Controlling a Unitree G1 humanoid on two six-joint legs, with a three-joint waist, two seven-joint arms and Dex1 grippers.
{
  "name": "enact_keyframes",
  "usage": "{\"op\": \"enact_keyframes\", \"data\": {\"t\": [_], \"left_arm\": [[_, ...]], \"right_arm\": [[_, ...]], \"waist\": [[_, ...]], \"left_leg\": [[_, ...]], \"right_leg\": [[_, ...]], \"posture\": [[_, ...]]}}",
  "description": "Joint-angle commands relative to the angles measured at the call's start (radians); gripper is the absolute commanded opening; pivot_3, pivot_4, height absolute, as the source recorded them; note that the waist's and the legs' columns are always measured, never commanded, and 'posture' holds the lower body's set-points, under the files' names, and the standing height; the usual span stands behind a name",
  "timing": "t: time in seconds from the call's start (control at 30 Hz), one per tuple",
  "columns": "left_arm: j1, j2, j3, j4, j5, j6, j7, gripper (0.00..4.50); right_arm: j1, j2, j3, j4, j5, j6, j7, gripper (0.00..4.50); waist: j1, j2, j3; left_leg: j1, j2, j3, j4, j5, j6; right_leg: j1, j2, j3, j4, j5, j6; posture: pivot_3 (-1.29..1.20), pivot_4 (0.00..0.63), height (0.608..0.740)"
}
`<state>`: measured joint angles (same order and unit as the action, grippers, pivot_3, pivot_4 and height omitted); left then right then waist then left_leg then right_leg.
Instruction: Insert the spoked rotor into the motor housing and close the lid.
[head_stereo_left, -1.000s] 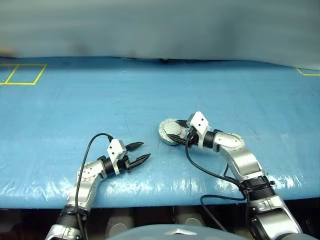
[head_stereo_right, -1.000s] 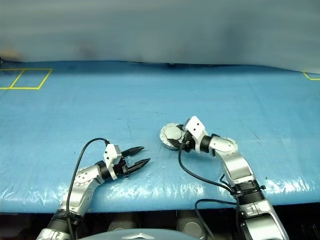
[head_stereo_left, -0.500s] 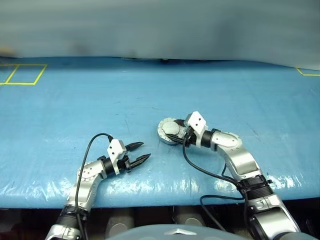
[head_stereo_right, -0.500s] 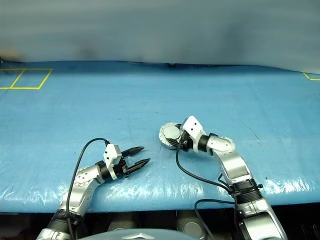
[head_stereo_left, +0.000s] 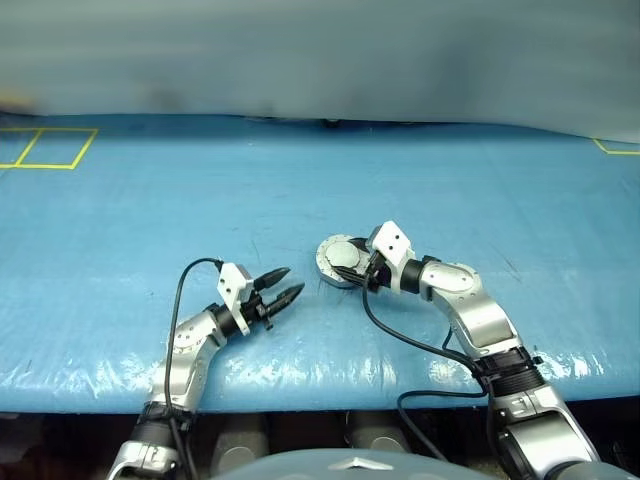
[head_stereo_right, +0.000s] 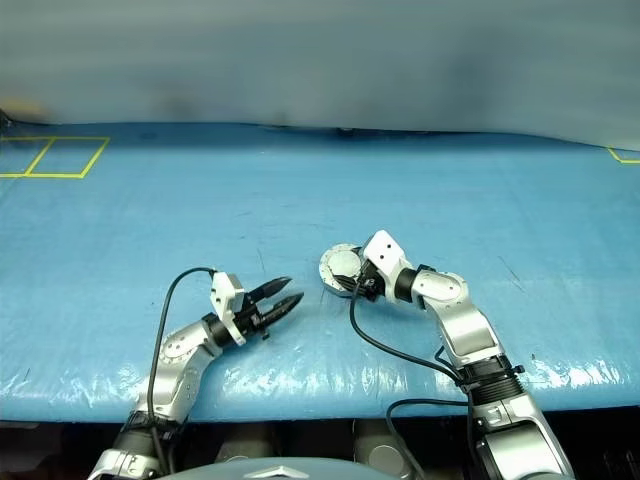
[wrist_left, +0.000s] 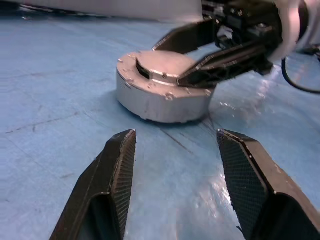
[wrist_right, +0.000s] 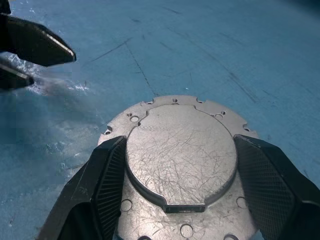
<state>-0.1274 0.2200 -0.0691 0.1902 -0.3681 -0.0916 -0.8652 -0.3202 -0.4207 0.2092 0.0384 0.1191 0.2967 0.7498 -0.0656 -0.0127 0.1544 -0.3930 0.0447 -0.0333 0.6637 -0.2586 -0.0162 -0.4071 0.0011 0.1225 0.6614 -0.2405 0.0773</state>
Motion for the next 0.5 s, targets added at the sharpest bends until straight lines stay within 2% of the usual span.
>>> {"op": "enact_keyframes", "data": {"t": [0.03,0.07,0.13,0.27,0.5], "left_arm": [[-0.058,-0.022,-0.012,0.008,0.004,0.004,-0.003,0.91],[-0.080,-0.026,-0.024,0.027,0.016,0.004,-0.011,0.46],[-0.112,-0.032,-0.044,0.057,0.034,0.004,-0.027,0.03],[-0.173,-0.038,-0.084,0.142,0.089,-0.008,-0.037,0.03],[-0.216,-0.040,-0.124,0.272,0.222,-0.057,0.037,0.03]], "right_arm": [[0.033,0.001,0.027,0.011,-0.028,0.040,-0.012,3.01],[0.036,0.003,0.028,0.007,-0.027,0.041,-0.016,3.01],[0.041,0.005,0.029,-0.001,-0.027,0.043,-0.022,3.01],[0.058,0.007,0.019,-0.027,-0.025,0.047,-0.043,3.01],[0.084,0.005,0.006,-0.058,-0.015,0.052,-0.070,3.01]], "waist": [[-0.001,0.000,0.000],[-0.001,0.000,0.000],[-0.001,0.000,0.000],[-0.001,0.000,0.000],[0.003,0.000,0.000]], "left_leg": [[0.000,0.000,0.000,0.000,0.000,0.000],[0.000,0.000,0.000,0.000,0.000,0.000],[0.000,0.000,0.000,-0.001,0.000,0.000],[-0.001,0.000,0.000,-0.002,0.000,0.000],[-0.001,-0.001,-0.001,-0.002,0.000,0.000]], "right_leg": [[0.000,0.000,0.000,0.000,0.000,0.000],[0.000,0.000,0.000,-0.001,0.002,0.004],[0.000,0.000,0.000,-0.002,0.002,0.004],[0.000,0.000,0.000,-0.002,0.002,0.004],[0.000,0.000,0.000,-0.002,0.002,0.004]], "posture": [[0.00,0.150,0.740],[0.00,0.150,0.740],[0.00,0.150,0.740],[0.00,0.150,0.740],[0.00,0.150,0.740]]}}
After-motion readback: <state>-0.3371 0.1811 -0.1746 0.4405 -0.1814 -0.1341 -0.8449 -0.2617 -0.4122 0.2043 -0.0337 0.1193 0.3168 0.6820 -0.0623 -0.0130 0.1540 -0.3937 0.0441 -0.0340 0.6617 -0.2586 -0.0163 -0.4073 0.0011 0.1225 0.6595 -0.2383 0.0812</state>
